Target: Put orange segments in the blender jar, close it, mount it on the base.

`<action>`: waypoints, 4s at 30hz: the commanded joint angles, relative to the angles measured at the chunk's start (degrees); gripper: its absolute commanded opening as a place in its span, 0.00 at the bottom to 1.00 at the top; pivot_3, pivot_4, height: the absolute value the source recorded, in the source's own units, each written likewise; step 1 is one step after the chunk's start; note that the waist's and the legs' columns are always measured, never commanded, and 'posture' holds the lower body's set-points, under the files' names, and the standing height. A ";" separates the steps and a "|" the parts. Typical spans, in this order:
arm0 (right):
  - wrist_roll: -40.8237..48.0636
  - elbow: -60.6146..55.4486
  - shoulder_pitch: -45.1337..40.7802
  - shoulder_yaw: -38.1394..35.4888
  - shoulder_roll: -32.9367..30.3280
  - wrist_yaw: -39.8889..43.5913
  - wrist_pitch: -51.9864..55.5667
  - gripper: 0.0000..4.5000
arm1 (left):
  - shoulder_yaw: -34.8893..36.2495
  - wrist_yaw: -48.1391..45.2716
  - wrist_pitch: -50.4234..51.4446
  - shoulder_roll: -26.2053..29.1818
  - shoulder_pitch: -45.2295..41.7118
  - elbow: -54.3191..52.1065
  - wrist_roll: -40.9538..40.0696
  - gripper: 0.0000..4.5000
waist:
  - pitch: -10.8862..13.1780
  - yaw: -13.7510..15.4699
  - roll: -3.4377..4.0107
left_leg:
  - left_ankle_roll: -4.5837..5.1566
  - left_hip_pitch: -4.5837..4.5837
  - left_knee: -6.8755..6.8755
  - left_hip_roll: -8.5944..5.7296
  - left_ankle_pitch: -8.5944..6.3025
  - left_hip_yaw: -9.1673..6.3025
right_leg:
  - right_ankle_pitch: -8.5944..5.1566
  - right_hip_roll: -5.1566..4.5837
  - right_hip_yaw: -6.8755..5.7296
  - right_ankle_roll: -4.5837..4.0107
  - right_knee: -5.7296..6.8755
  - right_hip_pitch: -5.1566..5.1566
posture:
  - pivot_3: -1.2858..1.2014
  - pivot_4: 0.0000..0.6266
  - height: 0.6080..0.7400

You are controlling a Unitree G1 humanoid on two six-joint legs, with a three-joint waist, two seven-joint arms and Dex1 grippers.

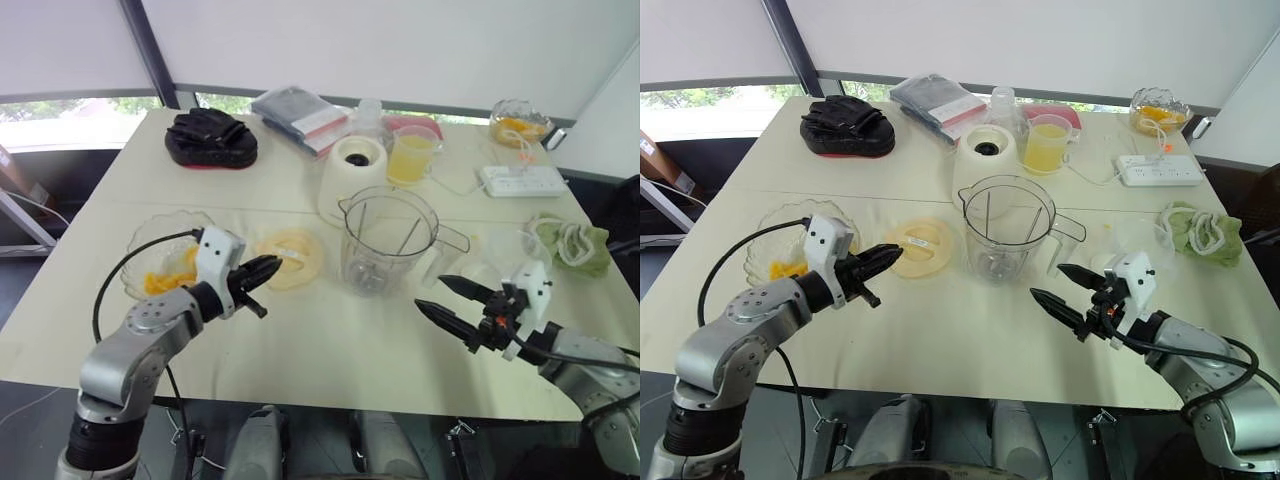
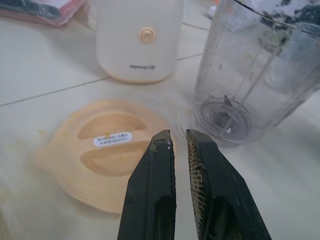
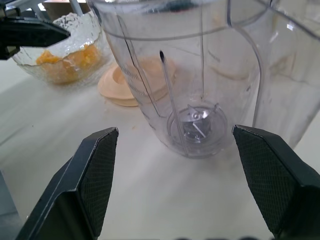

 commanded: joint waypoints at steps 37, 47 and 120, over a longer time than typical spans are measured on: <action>2.62 -5.81 0.40 -0.33 -0.26 -2.53 2.16 0.86 | 5.49 0.71 6.41 6.32 -5.56 -1.23 -6.24 0.11 | 0.01 0.04 -0.02 | -0.01 0.02 0.02 0.00 0.01 -0.01 | 0.00 0.00 0.00 0.00 0.09 0.00 | 0.52 0.24 1.00; -0.18 -6.79 2.71 4.94 5.31 -5.65 -1.18 0.86 | 6.58 -12.05 8.52 26.92 -17.71 17.08 -3.17 0.11 | 0.02 -0.20 -0.02 | -0.02 0.06 0.01 -0.04 0.01 0.01 | -0.08 0.10 0.00 0.05 0.34 -0.15 | 0.52 0.24 1.00; -10.80 -7.46 6.41 15.99 15.42 -15.08 -9.73 0.86 | -13.62 -25.79 -22.79 10.48 -40.61 84.41 34.37 0.02 | -0.02 -0.03 -0.11 | -0.04 0.01 0.08 -0.08 0.03 0.17 | 0.07 0.05 -0.05 0.33 0.54 -0.19 | 0.52 0.24 1.00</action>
